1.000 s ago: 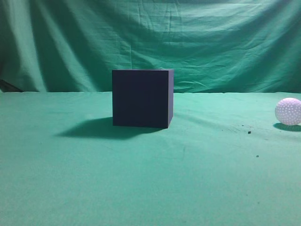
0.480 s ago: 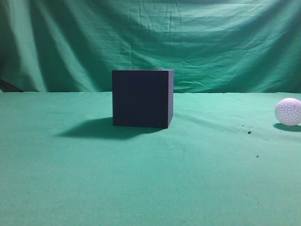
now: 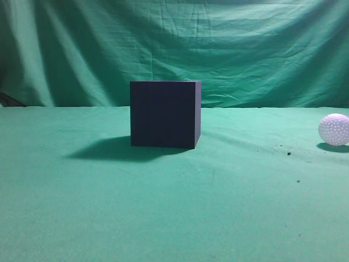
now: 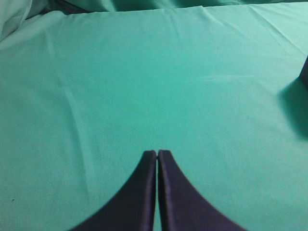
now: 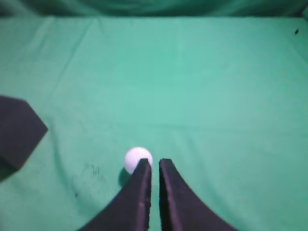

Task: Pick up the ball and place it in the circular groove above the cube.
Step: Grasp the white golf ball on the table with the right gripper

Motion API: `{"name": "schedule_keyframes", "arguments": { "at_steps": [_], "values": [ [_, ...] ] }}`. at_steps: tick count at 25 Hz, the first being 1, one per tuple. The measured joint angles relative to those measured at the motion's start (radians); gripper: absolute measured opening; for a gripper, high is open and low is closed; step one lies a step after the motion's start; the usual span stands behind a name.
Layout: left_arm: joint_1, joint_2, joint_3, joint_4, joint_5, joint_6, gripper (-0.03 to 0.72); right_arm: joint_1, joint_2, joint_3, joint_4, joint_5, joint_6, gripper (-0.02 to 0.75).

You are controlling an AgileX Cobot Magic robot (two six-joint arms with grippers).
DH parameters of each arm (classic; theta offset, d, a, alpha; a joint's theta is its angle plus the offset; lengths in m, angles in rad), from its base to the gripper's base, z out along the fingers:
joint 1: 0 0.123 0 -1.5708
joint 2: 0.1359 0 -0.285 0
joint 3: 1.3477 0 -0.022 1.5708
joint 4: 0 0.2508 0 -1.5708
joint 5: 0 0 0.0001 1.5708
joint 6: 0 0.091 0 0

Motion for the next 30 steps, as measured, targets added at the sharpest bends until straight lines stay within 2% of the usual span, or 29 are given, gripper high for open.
{"name": "schedule_keyframes", "arguments": {
  "at_steps": [4, 13, 14, 15, 18, 24, 25, 26, 30],
  "values": [
    [0.000, 0.000, 0.000, 0.000, 0.000, 0.000, 0.000, 0.000, 0.221, -0.150, 0.000, 0.197, -0.065, 0.000],
    [0.000, 0.000, 0.000, 0.000, 0.000, 0.000, 0.000, 0.078, 0.659, -0.424, -0.073, 0.402, -0.069, 0.000],
    [0.000, 0.000, 0.000, 0.000, 0.000, 0.000, 0.000, 0.089, 0.702, -0.450, -0.075, 0.417, -0.069, 0.048],
    [0.000, 0.000, 0.000, 0.000, 0.000, 0.000, 0.000, 0.094, 0.734, -0.471, -0.077, 0.425, -0.069, 0.048],
    [0.000, 0.000, 0.000, 0.000, 0.000, 0.000, 0.000, 0.102, 0.836, -0.513, -0.079, 0.434, -0.069, 0.188],
    [0.000, 0.000, 0.000, 0.000, 0.000, 0.000, 0.000, 0.102, 0.976, -0.558, -0.079, 0.411, -0.071, 0.533],
    [0.000, 0.000, 0.000, 0.000, 0.000, 0.000, 0.000, 0.102, 0.996, -0.562, -0.079, 0.401, -0.071, 0.573],
    [0.000, 0.000, 0.000, 0.000, 0.000, 0.000, 0.000, 0.102, 1.013, -0.567, -0.079, 0.391, -0.074, 0.601],
    [0.000, 0.000, 0.000, 0.000, 0.000, 0.000, 0.000, 0.102, 1.081, -0.588, -0.079, 0.354, -0.074, 0.594]
  ]
}}
